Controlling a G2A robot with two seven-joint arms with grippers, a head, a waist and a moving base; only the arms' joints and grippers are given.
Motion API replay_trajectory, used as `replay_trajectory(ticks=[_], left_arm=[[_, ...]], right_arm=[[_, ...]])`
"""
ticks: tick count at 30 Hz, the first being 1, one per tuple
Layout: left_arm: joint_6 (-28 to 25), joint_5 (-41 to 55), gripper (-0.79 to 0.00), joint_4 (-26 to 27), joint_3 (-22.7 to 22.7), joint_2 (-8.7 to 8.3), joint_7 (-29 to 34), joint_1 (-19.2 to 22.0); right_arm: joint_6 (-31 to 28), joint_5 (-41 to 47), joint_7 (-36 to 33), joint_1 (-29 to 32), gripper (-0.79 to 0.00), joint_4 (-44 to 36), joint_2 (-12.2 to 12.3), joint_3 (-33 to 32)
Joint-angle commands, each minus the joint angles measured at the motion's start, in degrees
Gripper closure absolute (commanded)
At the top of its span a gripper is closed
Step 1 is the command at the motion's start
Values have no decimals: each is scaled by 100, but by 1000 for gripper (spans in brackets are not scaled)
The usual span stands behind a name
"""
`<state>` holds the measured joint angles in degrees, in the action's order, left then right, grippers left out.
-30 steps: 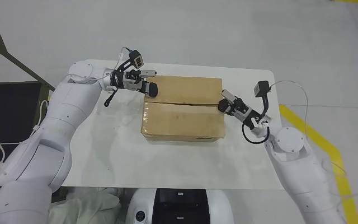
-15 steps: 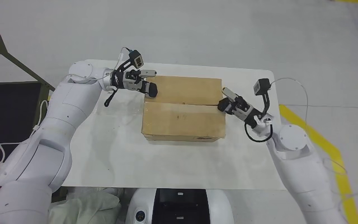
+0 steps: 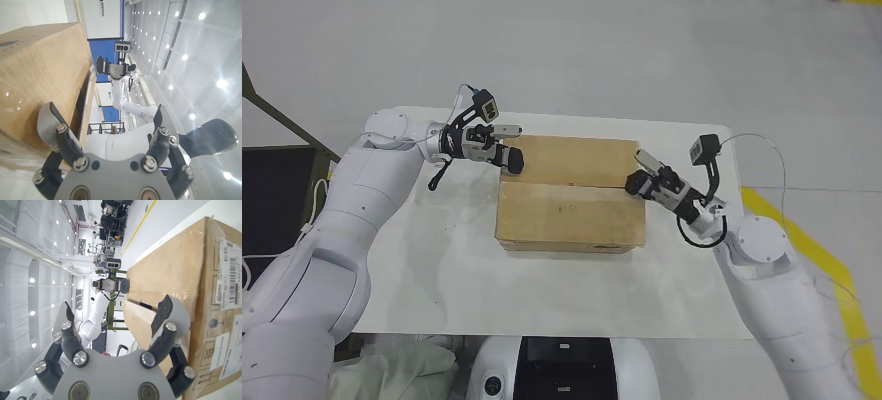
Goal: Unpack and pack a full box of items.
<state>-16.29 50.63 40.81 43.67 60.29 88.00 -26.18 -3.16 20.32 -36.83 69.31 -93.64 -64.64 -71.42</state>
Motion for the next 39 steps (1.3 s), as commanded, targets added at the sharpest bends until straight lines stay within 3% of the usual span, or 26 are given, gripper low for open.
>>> replay_trajectory(ticks=[1,19,22,32,39], left_arm=[[0,0,-785,0,0,0,0,0],[0,0,-785,0,0,0,0,0],[31,27,-785,205,96,-21,-214,-106],[-103,166,-785,1098,1028,-361,-364,-652],[-82,-77,-785,2050,1888,-690,-1004,-1510]], right_arm=[[-11,-51,15,-39,-785,111,-9,42],[102,-350,4,15,-785,282,6,-53],[112,-373,21,10,-785,253,2,-50],[125,-395,36,13,-785,227,-1,-51],[125,-395,36,13,-785,227,-1,-51]])
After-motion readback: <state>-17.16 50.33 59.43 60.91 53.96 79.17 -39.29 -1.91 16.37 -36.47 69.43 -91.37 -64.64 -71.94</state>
